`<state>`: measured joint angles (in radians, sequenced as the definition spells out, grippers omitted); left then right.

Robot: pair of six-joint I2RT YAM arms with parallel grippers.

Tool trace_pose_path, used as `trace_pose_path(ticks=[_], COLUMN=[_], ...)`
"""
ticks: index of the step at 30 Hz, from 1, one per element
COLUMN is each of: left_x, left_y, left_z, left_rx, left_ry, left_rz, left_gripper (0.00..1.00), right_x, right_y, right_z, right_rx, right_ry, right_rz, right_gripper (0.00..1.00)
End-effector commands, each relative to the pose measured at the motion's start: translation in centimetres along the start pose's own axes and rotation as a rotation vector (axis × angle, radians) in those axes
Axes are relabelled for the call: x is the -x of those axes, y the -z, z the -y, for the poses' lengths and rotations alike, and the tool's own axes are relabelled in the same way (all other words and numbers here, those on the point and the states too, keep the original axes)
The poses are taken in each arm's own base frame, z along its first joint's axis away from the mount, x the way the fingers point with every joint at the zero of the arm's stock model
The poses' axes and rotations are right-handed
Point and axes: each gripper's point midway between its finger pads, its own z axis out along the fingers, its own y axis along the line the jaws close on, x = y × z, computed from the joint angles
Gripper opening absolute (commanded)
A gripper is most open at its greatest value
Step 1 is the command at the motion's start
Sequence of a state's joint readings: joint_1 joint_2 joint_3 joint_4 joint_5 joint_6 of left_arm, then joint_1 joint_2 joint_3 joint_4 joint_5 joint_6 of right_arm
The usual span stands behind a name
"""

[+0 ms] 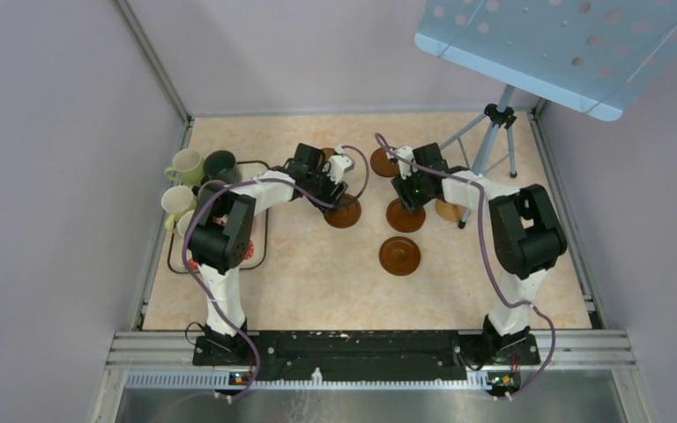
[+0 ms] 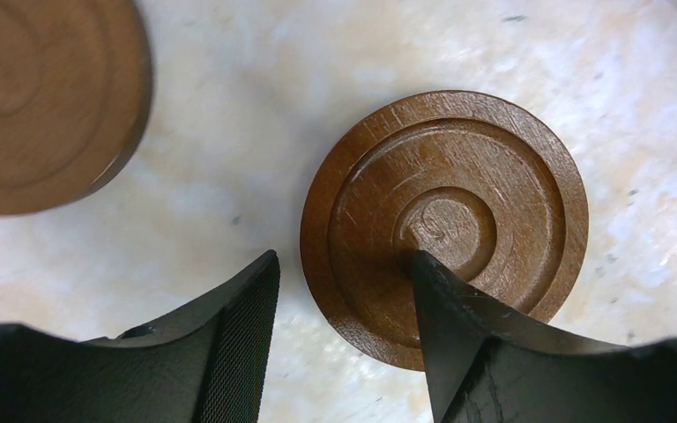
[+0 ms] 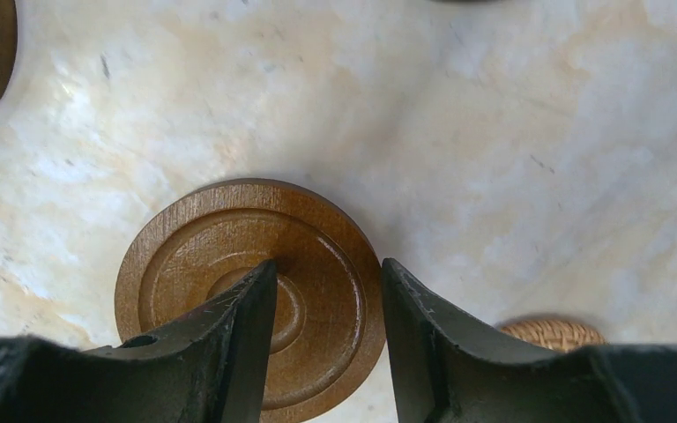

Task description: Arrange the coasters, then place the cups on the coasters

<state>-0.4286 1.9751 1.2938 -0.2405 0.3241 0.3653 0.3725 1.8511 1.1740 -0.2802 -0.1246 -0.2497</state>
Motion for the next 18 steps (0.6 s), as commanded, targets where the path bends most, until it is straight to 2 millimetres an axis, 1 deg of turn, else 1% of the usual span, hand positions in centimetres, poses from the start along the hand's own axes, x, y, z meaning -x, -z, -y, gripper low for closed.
trace_pose_path(ticks=[1,4,8,13,18], left_x=[-3.4,-3.8,-4.2,-4.5,-4.6], left_y=[1.6,2.2,2.7,3.0,3.0], left_z=[-2.3,-3.2,-3.8,-4.4,-4.1], left_rx=[0.039,0.054,0.063,0.068,0.055], left_ry=[0.037,0.046,0.064,0.084,0.077], left_rz=[-0.068,-0.063,-0.061,-0.052,-0.053], left_gripper=[0.62,0.63,0.63,0.63,0.64], right_x=[0.0,1.2,2.6,3.2,3.4], right_y=[-1.7,-1.8,-2.0,-2.5,-2.9], right_z=[-2.1,-2.4,-1.8,-1.4,-1.2], right_rx=[0.042,0.053,0.033,0.013,0.008], right_ry=[-0.007,-0.017,-0.021,-0.023,-0.038], right_rz=[-0.029,-0.014,0.006,0.007,0.008], right_gripper=[0.47,0.47,0.47,0.46,0.46])
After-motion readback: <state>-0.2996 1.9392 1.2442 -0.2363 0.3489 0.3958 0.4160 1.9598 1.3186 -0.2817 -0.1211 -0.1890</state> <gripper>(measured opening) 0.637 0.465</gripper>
